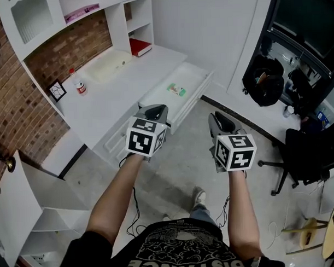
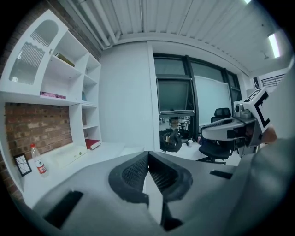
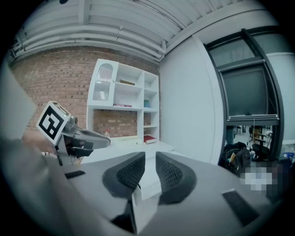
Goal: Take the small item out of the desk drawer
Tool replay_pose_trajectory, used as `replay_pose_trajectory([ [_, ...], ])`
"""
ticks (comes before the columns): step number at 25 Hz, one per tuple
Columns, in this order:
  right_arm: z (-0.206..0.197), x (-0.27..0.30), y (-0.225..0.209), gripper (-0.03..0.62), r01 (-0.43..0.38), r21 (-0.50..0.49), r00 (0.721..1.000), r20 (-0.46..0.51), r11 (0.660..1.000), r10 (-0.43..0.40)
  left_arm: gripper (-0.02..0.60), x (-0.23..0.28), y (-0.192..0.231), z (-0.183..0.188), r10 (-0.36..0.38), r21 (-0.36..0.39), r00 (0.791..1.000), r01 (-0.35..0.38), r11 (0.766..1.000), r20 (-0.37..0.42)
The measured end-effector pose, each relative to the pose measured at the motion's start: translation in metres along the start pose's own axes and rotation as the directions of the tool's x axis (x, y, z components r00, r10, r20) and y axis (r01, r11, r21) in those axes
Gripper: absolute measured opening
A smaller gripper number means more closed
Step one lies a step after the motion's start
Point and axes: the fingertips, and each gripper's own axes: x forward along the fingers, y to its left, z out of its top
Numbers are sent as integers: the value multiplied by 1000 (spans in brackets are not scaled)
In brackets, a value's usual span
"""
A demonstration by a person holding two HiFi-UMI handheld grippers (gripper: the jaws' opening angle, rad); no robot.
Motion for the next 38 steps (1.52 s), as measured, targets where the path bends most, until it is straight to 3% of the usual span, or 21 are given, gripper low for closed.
replay_pose_trajectory([
  [8, -7, 28, -48, 138, -38, 15, 999, -7, 999, 38, 8, 50, -5, 4, 43, -1, 999, -43, 999, -17],
  [22, 0, 116, -171, 205, -165, 8, 986, -27, 986, 165, 8, 174, -5, 32, 180, -22, 982, -182, 983, -53],
  [38, 2, 188, -192, 311, -344, -5, 937, -69, 939, 343, 8, 211, 22, 30, 321, -67, 940, -330, 942, -116],
])
